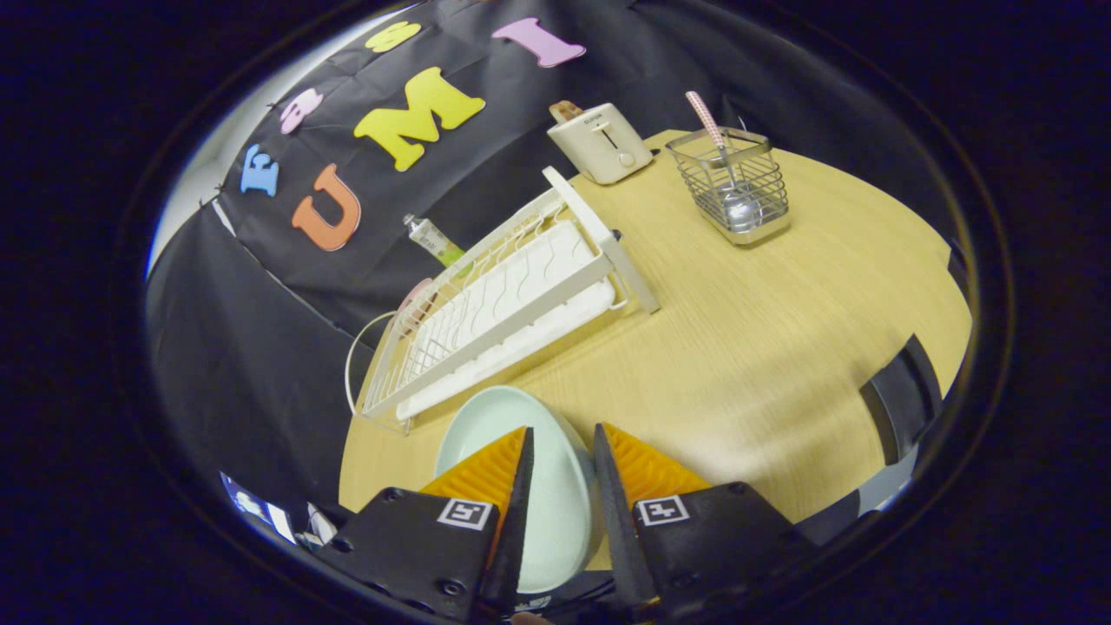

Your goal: Take the plate from the dish rack, then take the spoon from the basket and place it into the plate.

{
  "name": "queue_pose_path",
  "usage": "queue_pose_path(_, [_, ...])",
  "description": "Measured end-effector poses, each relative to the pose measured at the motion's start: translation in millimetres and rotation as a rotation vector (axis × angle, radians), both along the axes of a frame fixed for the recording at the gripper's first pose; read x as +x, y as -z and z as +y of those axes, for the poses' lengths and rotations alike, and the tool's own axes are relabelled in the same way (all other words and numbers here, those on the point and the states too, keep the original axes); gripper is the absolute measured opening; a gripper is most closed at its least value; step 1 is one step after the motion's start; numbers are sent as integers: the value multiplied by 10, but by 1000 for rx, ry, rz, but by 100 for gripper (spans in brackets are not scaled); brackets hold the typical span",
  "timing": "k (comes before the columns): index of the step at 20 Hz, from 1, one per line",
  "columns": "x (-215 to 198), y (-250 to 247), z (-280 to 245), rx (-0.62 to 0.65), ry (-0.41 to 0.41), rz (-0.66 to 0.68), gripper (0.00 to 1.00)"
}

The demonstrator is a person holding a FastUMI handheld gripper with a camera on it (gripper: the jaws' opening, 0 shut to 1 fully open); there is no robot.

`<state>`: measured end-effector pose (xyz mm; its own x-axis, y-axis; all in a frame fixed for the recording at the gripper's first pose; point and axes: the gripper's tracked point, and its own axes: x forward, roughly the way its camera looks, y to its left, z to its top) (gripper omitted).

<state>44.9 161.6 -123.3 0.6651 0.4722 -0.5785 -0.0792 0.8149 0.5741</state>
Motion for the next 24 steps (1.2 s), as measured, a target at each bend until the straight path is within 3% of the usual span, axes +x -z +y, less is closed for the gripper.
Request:
queue_pose_path(4, [70,-104,-16,-105,0,-113,51])
queue_pose_path(8, [112,-347,-198,-277,49,-272,78])
queue_pose_path(12, [62,-634,-416,-414,102,-435,82])
queue_pose_path(16, [-32,-857,-645,-487,164,-537,98])
queue_pose_path(24, [84,-1405,-1348,-564,272,-676,98])
